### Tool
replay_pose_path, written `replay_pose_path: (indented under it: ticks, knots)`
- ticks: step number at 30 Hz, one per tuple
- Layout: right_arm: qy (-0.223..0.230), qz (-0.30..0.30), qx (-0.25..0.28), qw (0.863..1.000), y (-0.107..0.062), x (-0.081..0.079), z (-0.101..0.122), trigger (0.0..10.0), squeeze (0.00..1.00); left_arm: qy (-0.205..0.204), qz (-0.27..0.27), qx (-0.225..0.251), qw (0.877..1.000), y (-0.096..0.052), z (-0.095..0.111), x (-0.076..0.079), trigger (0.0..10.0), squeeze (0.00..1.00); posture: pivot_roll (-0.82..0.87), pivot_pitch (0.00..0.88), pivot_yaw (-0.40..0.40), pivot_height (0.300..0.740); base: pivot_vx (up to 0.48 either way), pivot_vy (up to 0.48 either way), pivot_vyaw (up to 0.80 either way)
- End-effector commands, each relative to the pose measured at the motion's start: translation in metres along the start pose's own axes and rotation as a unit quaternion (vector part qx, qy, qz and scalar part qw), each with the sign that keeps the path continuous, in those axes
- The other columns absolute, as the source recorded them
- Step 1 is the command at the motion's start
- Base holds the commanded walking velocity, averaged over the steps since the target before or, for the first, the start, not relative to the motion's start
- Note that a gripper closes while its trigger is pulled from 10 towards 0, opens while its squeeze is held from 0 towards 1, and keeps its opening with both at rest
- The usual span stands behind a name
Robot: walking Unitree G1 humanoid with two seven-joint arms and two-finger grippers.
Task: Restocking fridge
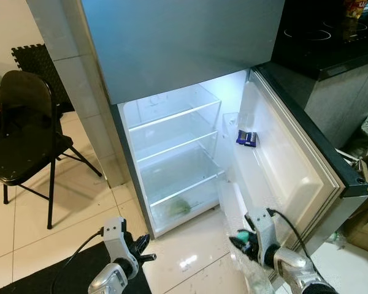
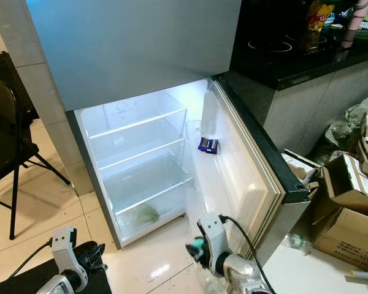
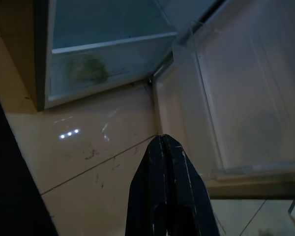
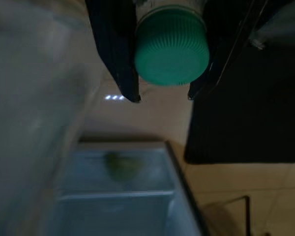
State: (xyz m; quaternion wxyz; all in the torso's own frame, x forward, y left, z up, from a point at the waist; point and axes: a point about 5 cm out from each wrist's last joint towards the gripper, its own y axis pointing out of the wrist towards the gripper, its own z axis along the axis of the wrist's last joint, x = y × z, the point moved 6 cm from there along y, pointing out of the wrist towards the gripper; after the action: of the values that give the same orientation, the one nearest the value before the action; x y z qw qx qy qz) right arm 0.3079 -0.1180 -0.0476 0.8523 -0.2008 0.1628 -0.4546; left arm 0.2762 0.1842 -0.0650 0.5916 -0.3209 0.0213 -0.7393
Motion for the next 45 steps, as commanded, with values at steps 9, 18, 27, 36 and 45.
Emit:
replay_pose_path:
  ticks: [9,18,27,36,45]
  knots:
    - [-0.028,-0.042,-0.06,0.997,-0.018,0.019,-0.033,10.0,0.0,0.013,-0.009,-0.027,1.0,-0.005,-0.018,0.005,10.0,0.0,-0.07,0.004,-0.024,0.74,0.0,0.0,0.0]
    - [-0.039,-0.135,-0.026,0.99,-0.029,0.054,-0.017,10.0,0.0,0.02,-0.016,-0.03,0.999,-0.004,-0.021,0.008,10.0,0.0,-0.07,0.001,-0.022,0.74,0.0,0.0,0.0]
    - [-0.029,-0.163,0.009,0.986,-0.033,0.069,-0.001,10.0,0.0,0.023,-0.021,-0.033,0.999,-0.003,-0.022,0.011,10.0,0.0,-0.07,0.0,-0.023,0.74,0.0,0.0,0.0]
    - [-0.022,-0.193,0.023,0.981,-0.041,0.081,0.003,10.0,0.0,0.023,-0.024,-0.036,0.999,-0.003,-0.025,0.013,10.0,0.0,-0.07,0.004,-0.026,0.74,0.0,0.0,0.0]
    - [0.015,-0.171,0.066,0.983,-0.043,0.081,0.014,10.0,0.0,0.027,-0.029,-0.047,0.998,-0.005,-0.03,0.015,10.0,0.0,-0.07,0.003,-0.023,0.74,0.0,0.0,0.0]
